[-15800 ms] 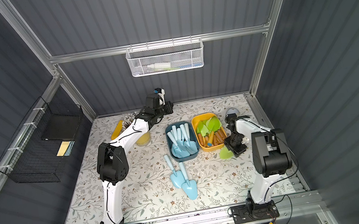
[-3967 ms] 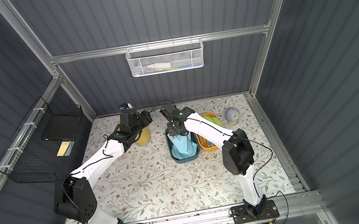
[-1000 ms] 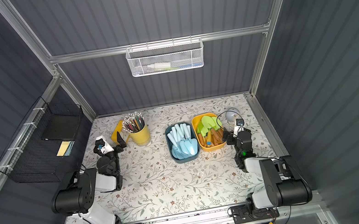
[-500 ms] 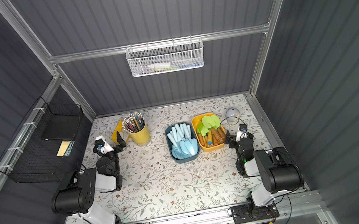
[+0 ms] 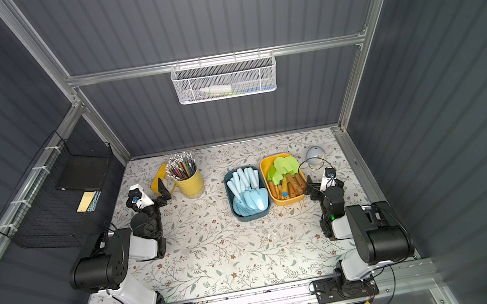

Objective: Sort the small shovels by color and place them into the storage box
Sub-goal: Reset both arms

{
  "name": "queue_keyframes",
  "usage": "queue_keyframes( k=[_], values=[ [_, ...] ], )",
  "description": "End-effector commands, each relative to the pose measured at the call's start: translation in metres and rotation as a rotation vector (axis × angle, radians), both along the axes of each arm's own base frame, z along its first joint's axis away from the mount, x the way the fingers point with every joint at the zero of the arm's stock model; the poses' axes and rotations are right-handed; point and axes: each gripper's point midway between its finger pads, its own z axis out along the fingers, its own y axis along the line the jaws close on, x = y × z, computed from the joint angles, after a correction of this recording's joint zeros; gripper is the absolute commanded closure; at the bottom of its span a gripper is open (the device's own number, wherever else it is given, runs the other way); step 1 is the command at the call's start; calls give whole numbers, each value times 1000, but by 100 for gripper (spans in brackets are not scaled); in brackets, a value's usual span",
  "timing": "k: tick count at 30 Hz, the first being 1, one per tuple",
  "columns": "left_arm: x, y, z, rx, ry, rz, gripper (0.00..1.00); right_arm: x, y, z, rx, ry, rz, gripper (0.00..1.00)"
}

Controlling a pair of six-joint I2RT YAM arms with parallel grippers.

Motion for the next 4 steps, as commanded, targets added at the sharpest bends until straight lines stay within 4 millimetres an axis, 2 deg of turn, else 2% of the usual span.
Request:
queue_keyframes(
  k=[1, 4],
  values=[
    [-6, -5, 41, -6, -170, -26, 1, 4, 0, 9, 9, -24, 2, 1],
    [-9, -3, 41, -7, -170, -12, 1, 4, 0, 10, 9, -27, 1, 1]
  ],
)
